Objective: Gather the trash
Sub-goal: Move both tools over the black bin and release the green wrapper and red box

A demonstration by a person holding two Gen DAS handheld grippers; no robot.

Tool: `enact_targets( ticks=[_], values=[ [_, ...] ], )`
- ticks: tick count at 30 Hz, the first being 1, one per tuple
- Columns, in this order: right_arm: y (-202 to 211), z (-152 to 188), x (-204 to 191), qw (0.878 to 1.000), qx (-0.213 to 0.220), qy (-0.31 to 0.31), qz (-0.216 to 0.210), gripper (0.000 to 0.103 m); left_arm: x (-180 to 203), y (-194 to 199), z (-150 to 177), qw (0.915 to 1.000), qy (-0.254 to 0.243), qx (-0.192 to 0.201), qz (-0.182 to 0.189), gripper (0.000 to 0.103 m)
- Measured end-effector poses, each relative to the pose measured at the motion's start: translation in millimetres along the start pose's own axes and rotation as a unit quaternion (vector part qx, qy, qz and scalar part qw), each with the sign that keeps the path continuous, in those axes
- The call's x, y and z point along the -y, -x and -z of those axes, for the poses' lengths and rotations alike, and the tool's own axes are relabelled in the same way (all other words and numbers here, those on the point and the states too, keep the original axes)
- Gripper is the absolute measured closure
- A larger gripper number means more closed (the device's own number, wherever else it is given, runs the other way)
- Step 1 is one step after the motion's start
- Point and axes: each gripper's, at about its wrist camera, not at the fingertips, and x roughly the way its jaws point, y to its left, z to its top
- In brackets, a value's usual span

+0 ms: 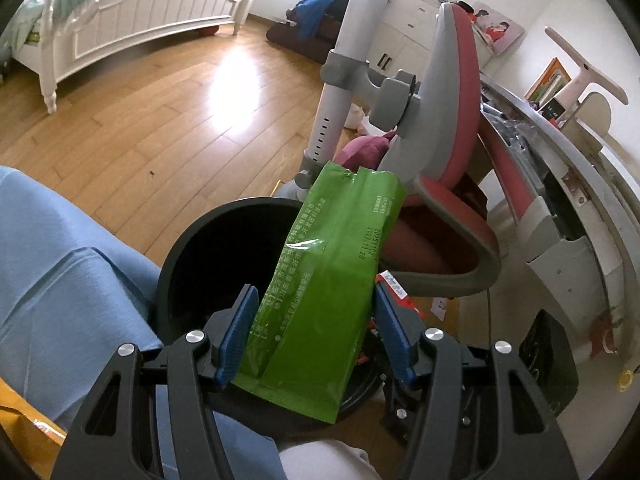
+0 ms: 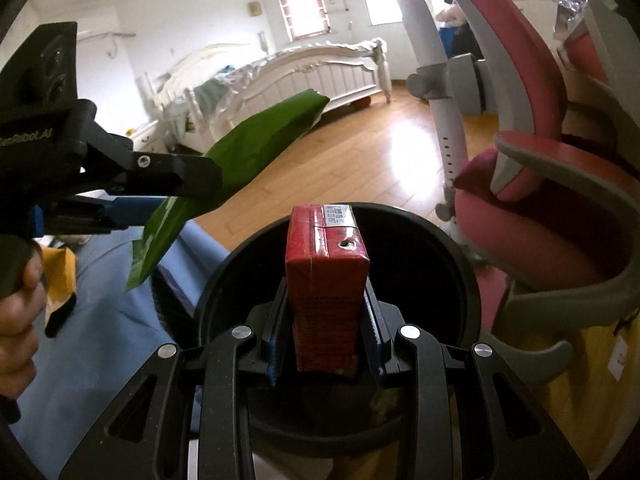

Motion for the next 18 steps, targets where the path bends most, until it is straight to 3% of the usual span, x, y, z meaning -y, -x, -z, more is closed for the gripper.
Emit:
enact_targets(
  ticks=[4,6,7,9,18],
  values=[
    [0,-1,2,1.0,-0.003,-0.005,0.0,0.069,0,-4,-1,1.0,0.003,-0.006,-0.004,0.042],
    [0,-1,3,1.0,-0.007,-0.009,0.001,0.067,-1,-5,-2,0.9999,0.008,-0.01,-0.01,0.03],
    [0,-1,4,1.0,-0.008,-0.011,0.003,0.059,-1,-4,-2,0.9999,0.009,-0.007,-0.012,0.02],
    [2,-1,4,1.0,-0.005,-0.015,0.002,0.05,-1,1,-2,0.9999,0.007,0.0,-0.012,0.019],
    [19,-8,-14,1.0,0.002,-0.001,-0.011,0.05,-3,59,5,0.9991,0.003,0.042,-0.01,0.019]
  ],
)
